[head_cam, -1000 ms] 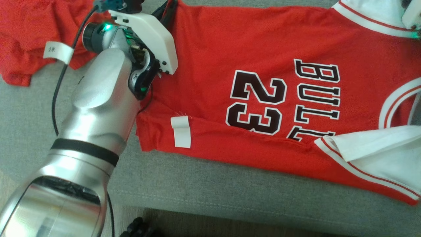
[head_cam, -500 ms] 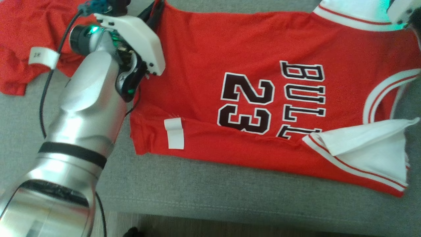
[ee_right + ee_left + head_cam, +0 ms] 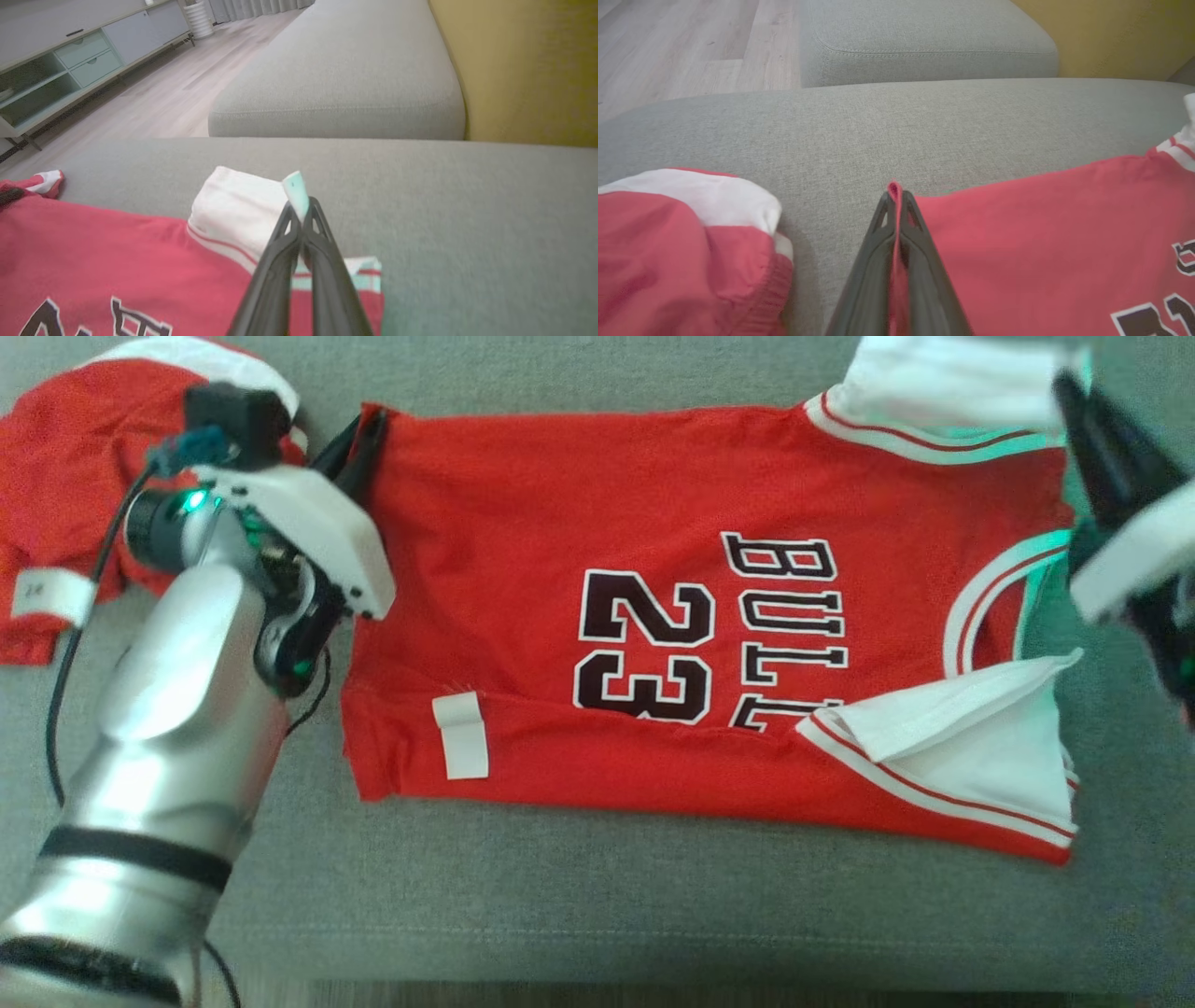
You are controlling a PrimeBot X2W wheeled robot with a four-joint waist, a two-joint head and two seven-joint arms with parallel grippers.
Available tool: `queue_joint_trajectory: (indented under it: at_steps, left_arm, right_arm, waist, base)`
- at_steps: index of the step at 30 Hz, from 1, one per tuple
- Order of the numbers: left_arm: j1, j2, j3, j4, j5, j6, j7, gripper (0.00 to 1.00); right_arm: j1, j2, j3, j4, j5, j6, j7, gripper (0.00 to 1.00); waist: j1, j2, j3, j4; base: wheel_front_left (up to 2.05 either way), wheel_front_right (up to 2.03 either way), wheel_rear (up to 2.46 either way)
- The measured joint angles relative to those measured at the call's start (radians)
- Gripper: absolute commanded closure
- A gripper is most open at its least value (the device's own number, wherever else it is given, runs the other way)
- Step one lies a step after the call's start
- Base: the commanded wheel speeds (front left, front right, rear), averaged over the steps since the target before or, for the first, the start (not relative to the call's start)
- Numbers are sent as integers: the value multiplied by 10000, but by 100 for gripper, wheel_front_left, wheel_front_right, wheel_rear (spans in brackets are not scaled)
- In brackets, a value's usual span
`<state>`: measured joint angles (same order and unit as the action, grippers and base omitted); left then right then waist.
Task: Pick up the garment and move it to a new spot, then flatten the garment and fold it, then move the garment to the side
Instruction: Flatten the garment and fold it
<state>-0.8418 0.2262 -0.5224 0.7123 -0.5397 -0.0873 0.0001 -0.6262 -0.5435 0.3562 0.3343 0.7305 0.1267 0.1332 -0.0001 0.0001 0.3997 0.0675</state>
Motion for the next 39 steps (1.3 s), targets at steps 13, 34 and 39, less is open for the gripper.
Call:
queue_joint_trajectory:
  at_steps: [13, 34, 39]
  left_arm:
    - [2765, 765, 830, -3248, -1060, 462, -382, 100]
    - [6191, 1229, 1183, -5009, -2150, 1432, -69, 0]
    - [6520, 1223, 1179, -4796, -1770, 2006, -573, 0]
  right_arm:
    - [4028, 1490, -2029, -2401, -132, 0, 963, 100]
    - [7231, 3568, -3753, -4257, -1325, 0, 1894, 29]
    - [7465, 3797, -3787, -4403, -2082, 0, 1287, 0]
  waist:
    - [0, 0, -376, -445]
    - [0, 0, -719, -678]
    - [0, 0, -968, -742]
  base:
    - [0, 0, 0]
    - [0, 0, 0]
    - [0, 0, 0]
